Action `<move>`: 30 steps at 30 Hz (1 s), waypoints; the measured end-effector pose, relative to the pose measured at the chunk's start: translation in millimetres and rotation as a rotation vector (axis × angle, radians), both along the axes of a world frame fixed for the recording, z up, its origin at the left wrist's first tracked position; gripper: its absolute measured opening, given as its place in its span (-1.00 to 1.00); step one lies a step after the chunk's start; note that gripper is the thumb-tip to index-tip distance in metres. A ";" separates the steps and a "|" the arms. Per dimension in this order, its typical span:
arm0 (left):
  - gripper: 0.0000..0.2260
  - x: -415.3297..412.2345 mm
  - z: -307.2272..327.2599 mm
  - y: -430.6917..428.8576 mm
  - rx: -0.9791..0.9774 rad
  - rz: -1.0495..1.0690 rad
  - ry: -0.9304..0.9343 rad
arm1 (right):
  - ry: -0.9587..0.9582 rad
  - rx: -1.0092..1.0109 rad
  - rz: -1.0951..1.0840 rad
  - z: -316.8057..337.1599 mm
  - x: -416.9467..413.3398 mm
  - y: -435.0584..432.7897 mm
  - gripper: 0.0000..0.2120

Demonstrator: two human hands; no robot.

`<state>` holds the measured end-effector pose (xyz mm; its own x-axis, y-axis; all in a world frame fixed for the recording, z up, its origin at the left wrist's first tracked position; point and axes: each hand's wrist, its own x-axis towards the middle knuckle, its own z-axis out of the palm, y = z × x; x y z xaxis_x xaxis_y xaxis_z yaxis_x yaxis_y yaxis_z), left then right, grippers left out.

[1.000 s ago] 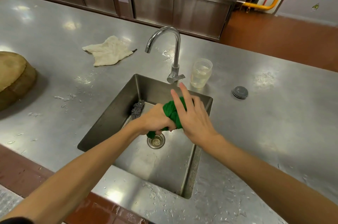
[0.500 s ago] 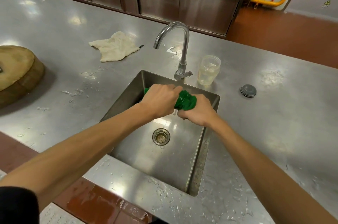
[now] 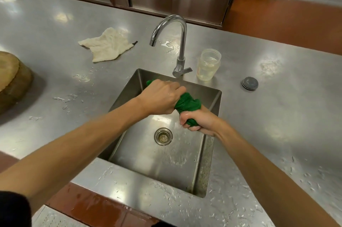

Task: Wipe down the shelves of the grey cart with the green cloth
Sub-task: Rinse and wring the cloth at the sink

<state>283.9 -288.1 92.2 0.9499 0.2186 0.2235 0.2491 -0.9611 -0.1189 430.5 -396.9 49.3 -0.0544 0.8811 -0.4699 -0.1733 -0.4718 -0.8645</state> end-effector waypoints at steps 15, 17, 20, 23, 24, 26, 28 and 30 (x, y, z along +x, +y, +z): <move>-0.38 46.8 34.4 -52.0 -0.372 -0.103 0.006 | -0.166 0.016 -0.443 34.9 64.7 -121.9 -0.40; -0.52 67.3 42.6 -78.9 -0.447 -0.133 -0.031 | -0.188 0.048 -0.512 40.7 79.7 -156.4 -0.47; -0.75 102.0 50.4 -126.0 -0.467 -0.164 -0.066 | -0.254 0.090 -0.618 49.2 97.9 -215.1 -0.62; -0.81 136.3 58.0 -177.1 -0.502 -0.180 -0.125 | -0.386 0.092 -0.691 60.1 113.7 -278.8 -0.72; -0.83 147.4 62.0 -195.7 -0.527 -0.187 -0.150 | -0.438 0.088 -0.716 63.7 120.0 -301.3 -0.69; -0.84 170.1 71.7 -236.5 -0.577 -0.219 -0.201 | -0.516 0.094 -0.794 71.8 132.8 -347.7 -0.66; -0.87 190.3 82.6 -279.3 -0.613 -0.271 -0.252 | -0.577 0.139 -0.870 81.6 143.4 -392.2 -0.77; -0.88 209.0 92.4 -325.8 -0.685 -0.318 -0.288 | -0.609 0.181 -0.945 90.0 153.9 -438.9 -0.86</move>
<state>493.0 -613.8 184.7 0.9154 0.1244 0.3829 -0.1175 -0.8271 0.5496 584.4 -835.8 139.4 0.8613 0.5054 -0.0529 0.0787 -0.2355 -0.9687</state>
